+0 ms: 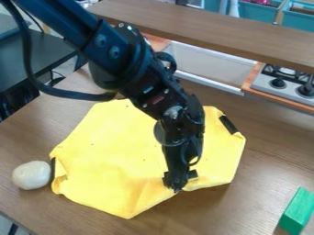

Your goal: Put the object on the top edge of the cloth

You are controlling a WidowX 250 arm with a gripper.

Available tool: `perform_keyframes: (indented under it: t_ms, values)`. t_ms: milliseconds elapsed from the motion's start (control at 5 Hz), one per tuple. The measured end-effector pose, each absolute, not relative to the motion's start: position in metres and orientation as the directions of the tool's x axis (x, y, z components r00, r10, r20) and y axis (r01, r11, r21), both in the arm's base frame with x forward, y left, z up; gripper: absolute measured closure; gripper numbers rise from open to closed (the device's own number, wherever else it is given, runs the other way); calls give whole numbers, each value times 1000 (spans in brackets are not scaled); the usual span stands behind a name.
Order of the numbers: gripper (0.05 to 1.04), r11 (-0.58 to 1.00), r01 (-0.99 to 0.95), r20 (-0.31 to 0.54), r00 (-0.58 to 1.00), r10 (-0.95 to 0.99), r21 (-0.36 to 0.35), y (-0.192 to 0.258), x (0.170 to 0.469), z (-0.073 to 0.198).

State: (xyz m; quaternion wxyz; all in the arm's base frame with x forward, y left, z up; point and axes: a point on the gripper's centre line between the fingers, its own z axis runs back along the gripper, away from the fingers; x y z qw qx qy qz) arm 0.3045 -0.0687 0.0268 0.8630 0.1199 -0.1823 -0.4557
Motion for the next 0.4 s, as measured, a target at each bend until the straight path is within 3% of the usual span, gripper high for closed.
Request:
perform_keyframes:
  t_ms: [200, 400]
  values:
    - [83, 561, 752, 188, 530, -827, 347, -68, 301, 19]
    - [84, 627, 746, 227, 586, -778, 224, -49, 294, 25]
